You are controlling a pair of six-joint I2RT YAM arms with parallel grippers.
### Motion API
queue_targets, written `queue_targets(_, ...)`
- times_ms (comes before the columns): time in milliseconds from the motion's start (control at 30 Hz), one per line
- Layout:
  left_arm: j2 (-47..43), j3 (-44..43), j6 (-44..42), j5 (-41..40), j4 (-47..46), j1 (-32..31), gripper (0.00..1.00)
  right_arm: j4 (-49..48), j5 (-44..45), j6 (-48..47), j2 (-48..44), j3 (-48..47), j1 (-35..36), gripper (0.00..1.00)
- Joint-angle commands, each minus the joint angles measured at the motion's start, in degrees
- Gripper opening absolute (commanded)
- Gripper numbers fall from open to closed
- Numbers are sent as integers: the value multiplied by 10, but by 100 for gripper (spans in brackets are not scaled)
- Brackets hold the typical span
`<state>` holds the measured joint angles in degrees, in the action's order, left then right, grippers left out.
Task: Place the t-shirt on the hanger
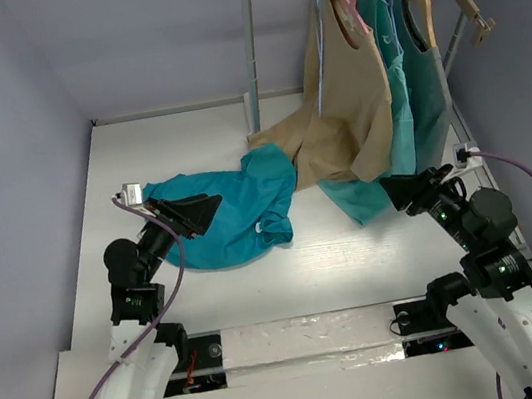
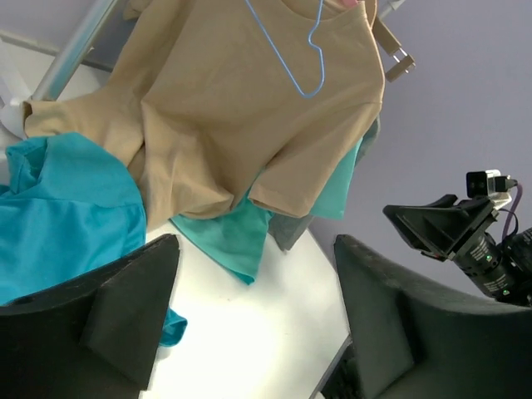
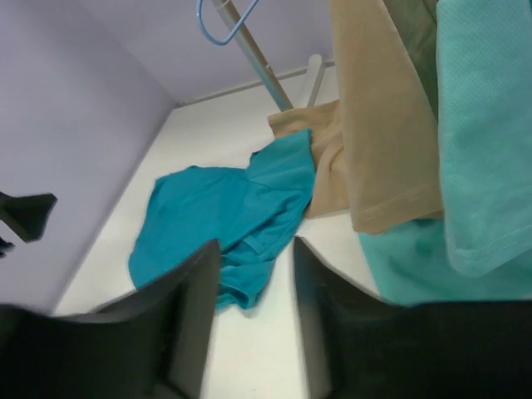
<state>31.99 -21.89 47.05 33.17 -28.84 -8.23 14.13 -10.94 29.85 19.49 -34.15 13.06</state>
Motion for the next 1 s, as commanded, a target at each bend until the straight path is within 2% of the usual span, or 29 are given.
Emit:
queue_targets(0,-2,-15,-26,7,-3,0,65,-30,-11,-1,-1,-7,-5,29)
queue_targets(67,-2,-16,-37,-3,10,0,53,-26,-12,-7,4,-9,-5,8)
queue_targets(100,-2,-13,-42,-6,12,0,42,-25,-14,-8,7,-10,-5,5)
queue_targets(200,1,-4,-49,-32,23,-16,19,-26,-22,-9,17,-11,-5,2)
queue_targets(267,16,-1,-50,-67,23,-40,11,-30,-26,-10,21,-8,-5,0)
queue_targets(333,49,-11,-75,-117,40,-117,6,-34,-30,-10,27,-4,-5,0)
queue_targets(367,65,-20,-87,-189,53,-153,4,-34,-35,-11,40,-4,-5,0)
queue_targets(400,82,-45,-101,-229,81,-227,3,-33,-38,-11,47,-4,-5,0)
queue_targets(433,120,-61,-127,-312,98,-259,3,-31,-45,-12,56,-3,-5,0)
queue_targets(500,181,-121,-153,-407,155,-323,6,-25,-58,-15,91,-2,-5,0)
queue_targets(533,181,-121,-153,-407,155,-332,6,-25,-58,-15,92,0,-5,0)
queue_targets(600,245,-154,-176,-432,172,-353,13,-29,-64,-17,114,9,0,0)
queue_targets(733,350,-193,-203,-460,181,-369,18,-45,-71,-15,133,29,6,0)
queue_targets(800,401,-219,-223,-472,179,-382,28,-56,-70,-14,138,37,13,0)
queue_targets(933,476,-270,-266,-497,186,-382,38,-63,-65,-16,156,47,24,0)
queue_targets(967,522,-289,-278,-500,194,-382,39,-65,-59,-16,159,50,32,0)
